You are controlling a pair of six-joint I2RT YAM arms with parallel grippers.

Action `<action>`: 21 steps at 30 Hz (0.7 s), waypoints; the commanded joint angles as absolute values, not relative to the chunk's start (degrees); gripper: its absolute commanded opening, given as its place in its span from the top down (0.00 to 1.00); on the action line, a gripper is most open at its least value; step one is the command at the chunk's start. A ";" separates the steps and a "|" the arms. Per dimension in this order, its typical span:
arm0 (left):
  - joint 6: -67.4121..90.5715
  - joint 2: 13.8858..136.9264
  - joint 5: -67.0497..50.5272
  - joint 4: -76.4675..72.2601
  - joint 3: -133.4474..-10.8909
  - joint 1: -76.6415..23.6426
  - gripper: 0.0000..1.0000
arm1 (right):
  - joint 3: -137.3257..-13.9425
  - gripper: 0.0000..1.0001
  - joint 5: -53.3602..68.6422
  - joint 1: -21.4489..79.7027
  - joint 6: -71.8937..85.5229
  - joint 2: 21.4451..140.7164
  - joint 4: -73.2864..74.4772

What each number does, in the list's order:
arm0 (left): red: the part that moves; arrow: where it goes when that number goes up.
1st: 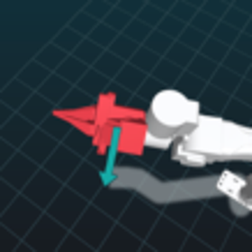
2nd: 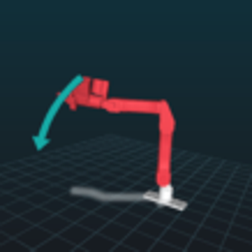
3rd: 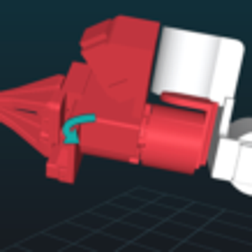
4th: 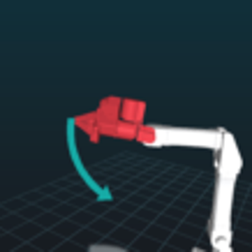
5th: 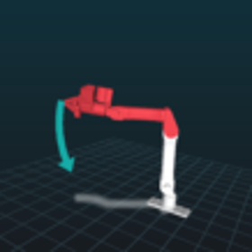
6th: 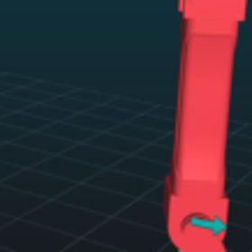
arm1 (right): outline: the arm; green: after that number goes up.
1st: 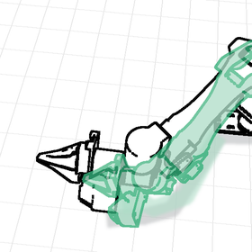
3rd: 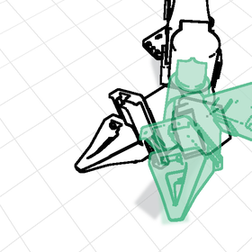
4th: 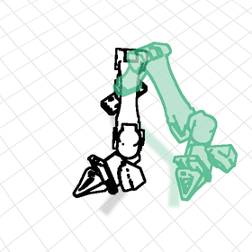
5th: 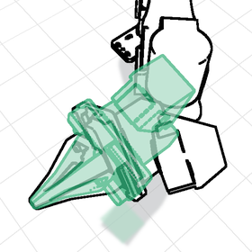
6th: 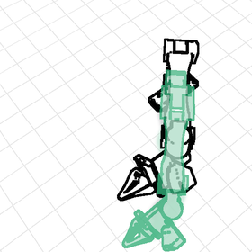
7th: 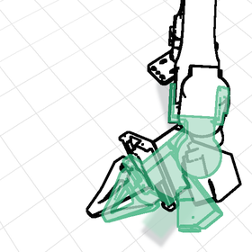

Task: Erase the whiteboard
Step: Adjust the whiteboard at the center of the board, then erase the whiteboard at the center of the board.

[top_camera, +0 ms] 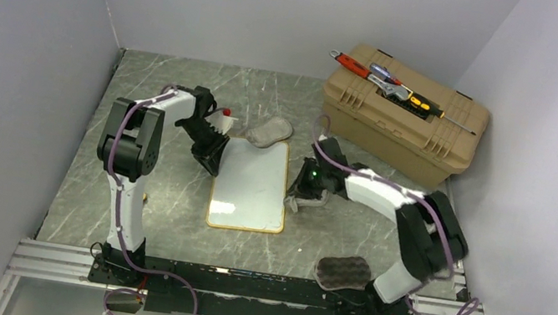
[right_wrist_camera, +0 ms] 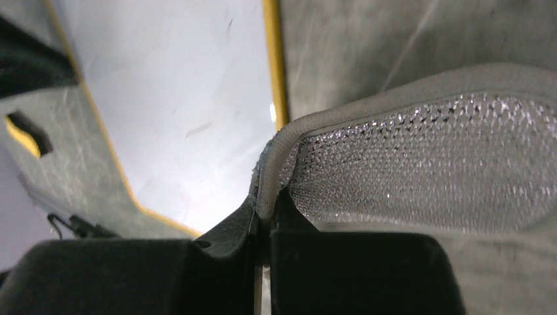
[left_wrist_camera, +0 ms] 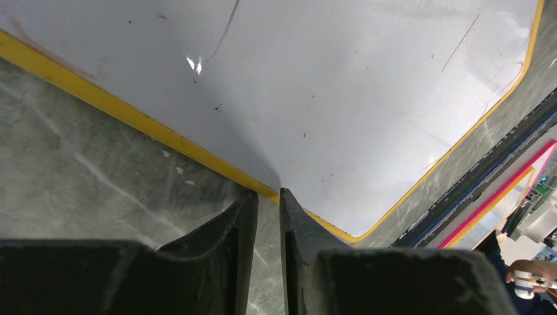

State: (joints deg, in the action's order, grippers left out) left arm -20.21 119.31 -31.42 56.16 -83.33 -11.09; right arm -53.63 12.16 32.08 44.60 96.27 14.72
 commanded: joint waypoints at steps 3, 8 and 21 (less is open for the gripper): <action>-21.62 117.73 -33.22 50.36 -79.84 -12.04 0.76 | -44.60 1.00 15.51 35.51 45.19 81.92 6.99; -21.35 116.87 -33.45 49.94 -78.58 -12.04 0.78 | -41.08 1.00 19.10 40.37 44.72 81.41 2.97; -21.10 117.27 -32.27 49.55 -76.96 -12.12 0.96 | -36.88 1.00 21.18 45.73 42.36 93.73 -3.78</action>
